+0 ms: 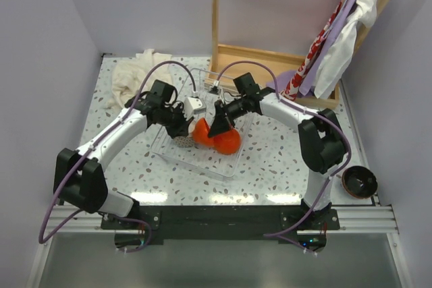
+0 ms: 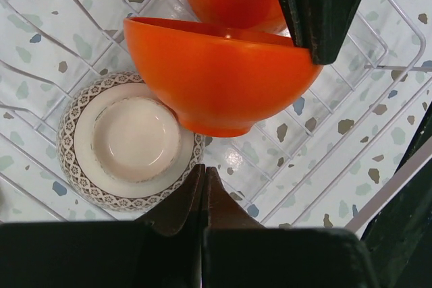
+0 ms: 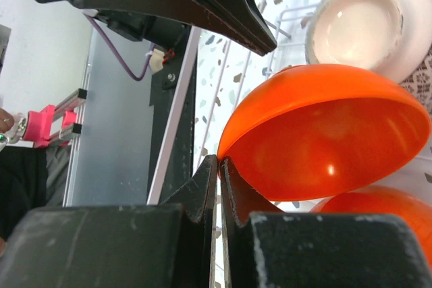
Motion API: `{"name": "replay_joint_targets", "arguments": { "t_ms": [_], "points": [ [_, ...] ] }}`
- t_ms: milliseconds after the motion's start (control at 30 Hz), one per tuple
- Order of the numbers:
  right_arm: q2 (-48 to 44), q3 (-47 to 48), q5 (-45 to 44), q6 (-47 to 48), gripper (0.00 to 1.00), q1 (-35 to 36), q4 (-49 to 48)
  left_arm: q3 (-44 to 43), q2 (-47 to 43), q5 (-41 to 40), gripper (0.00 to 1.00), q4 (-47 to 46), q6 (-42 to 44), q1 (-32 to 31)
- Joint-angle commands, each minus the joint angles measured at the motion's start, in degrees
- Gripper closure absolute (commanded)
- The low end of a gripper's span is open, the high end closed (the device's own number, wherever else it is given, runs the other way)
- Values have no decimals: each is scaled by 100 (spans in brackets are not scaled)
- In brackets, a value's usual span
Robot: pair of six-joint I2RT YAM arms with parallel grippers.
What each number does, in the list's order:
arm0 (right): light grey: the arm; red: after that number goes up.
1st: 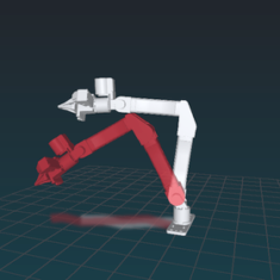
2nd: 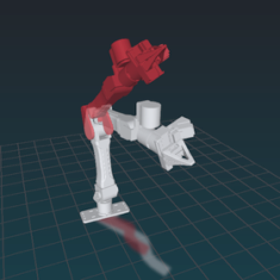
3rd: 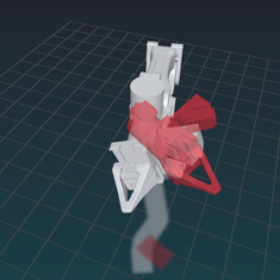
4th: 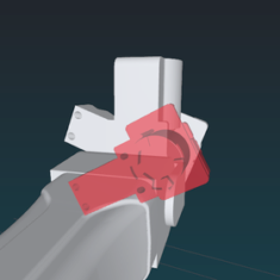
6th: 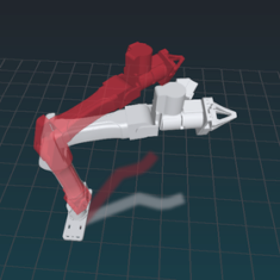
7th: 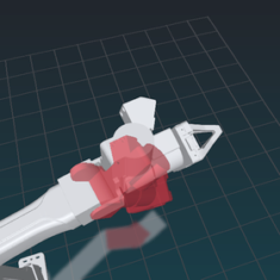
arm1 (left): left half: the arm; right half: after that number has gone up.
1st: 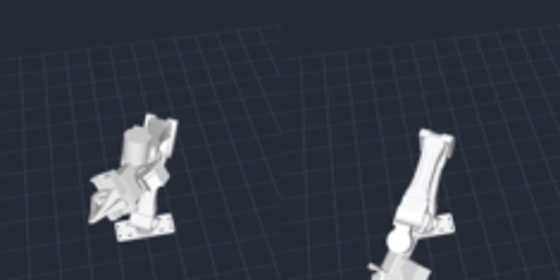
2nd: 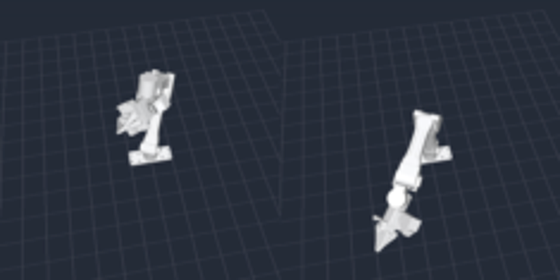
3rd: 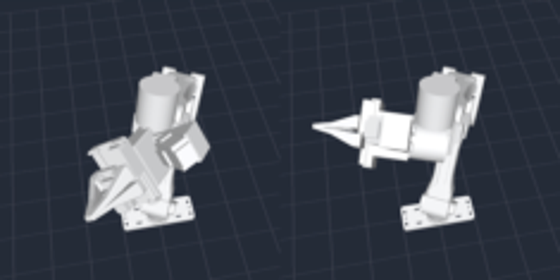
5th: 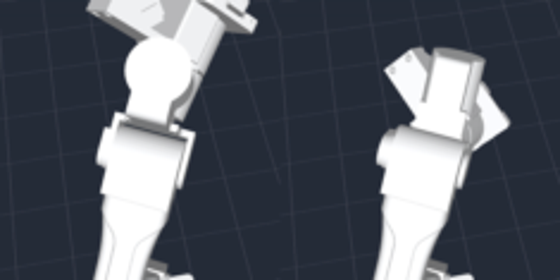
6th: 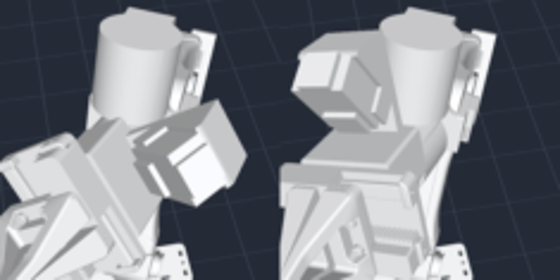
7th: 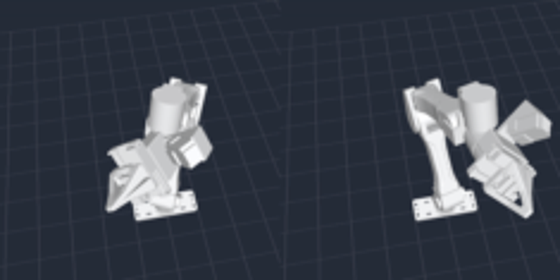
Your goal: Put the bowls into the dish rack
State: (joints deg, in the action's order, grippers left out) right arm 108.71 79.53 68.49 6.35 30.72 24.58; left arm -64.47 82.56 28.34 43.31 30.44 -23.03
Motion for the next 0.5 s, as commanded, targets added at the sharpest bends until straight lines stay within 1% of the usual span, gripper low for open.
{"name": "replay_joint_targets", "arguments": {
  "t_ms": [0, 467],
  "points": [
    [-16, 256, 77, 376, 100, -22, 223, -154, 128, 145, 100, -358, -126, -61],
    [-16, 221, -116, 771, 100, -180, 644, -242, 550, 225, 100, -569, -143, -334]
  ]
}}
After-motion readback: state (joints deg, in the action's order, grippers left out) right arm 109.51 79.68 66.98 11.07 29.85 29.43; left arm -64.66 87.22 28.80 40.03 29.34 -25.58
